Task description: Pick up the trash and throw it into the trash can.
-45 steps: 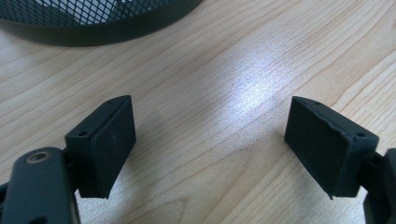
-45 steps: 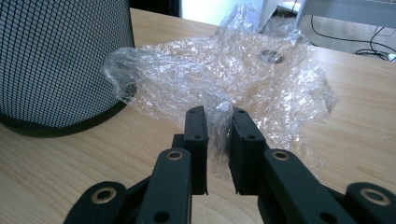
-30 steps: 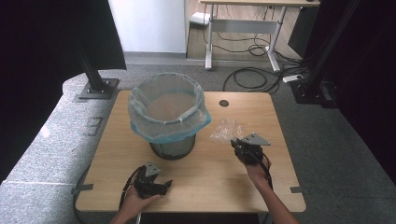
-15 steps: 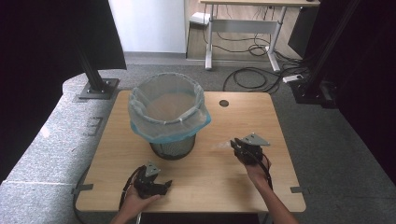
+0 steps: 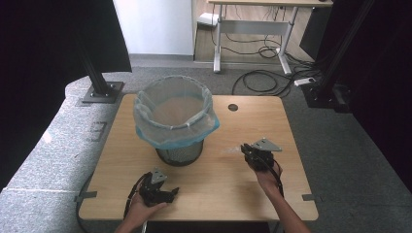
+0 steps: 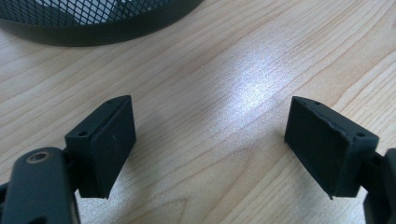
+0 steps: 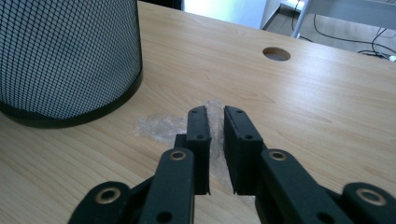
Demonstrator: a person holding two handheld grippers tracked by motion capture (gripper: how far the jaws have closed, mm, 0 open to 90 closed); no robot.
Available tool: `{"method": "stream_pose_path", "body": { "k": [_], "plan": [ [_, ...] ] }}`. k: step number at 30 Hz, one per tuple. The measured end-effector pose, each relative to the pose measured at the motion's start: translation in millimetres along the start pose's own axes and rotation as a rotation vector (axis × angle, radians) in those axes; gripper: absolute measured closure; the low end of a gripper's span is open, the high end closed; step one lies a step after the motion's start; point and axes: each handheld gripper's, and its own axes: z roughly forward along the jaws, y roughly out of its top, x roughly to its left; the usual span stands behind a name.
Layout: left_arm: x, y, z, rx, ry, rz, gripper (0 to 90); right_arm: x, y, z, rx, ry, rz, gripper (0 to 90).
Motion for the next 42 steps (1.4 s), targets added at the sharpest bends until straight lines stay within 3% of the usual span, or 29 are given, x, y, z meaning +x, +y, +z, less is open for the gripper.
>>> {"method": "stream_pose_path", "body": {
  "k": [18, 27, 42],
  "plan": [
    [0.1, 0.0, -0.1, 0.0, 0.001, 0.001, 16.3, -11.7, 17.1, -19.6, -0.091, -0.019, 0.037, 87.7],
    [0.2, 0.2, -0.4, 0.003, -0.001, 0.002, 16.3, -15.6, 35.6, -39.5, -0.179, -0.016, 0.06, 88.1],
    [0.1, 0.1, -0.3, 0.002, 0.0, 0.001, 16.3, -21.0, 56.8, -61.1, -0.275, -0.014, 0.09, 88.4]
  ]
}}
